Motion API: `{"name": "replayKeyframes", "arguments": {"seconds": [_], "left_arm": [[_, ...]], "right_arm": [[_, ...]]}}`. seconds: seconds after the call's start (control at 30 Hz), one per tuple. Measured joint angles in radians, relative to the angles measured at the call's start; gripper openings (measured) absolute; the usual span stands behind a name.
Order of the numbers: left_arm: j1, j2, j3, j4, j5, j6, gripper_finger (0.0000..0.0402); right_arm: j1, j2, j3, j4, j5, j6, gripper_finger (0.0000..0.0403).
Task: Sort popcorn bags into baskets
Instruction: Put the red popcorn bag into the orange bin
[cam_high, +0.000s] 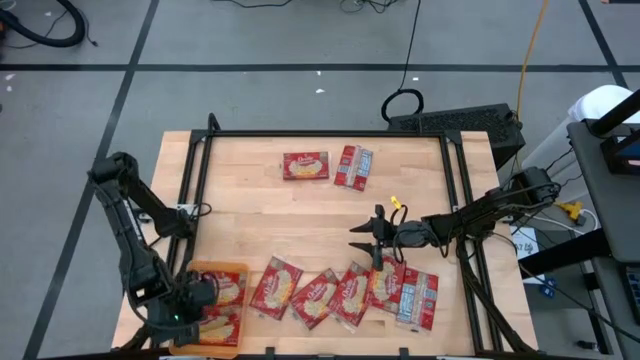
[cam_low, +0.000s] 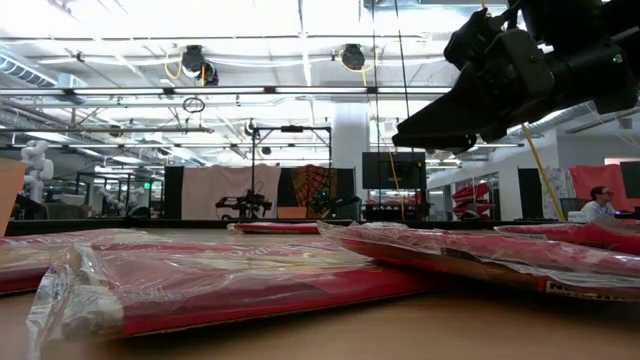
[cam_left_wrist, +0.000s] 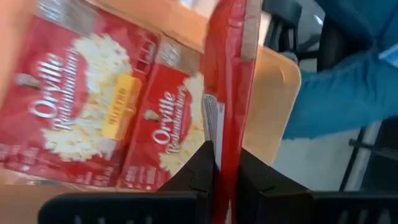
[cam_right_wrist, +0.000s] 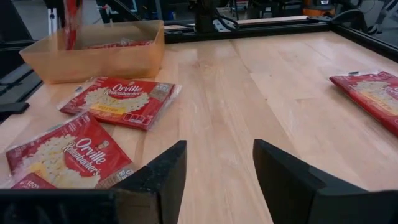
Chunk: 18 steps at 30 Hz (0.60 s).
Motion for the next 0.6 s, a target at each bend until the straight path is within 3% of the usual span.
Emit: {"name": "replayKeyframes", "arguments": {"seconds": [0.37,0.6], "left_arm": [[-0.006,0.016,0.0,0.047,0.078,0.036,0.0035],[0.007,0.016,0.0,0.005,0.152,0.153,0.0035]], "right_arm": [[0.0,0.0,0.0,0.0,0.001,-0.02,0.0176],[0.0,0.0,0.0,0.0,0.001,-0.02,0.0176]]}}
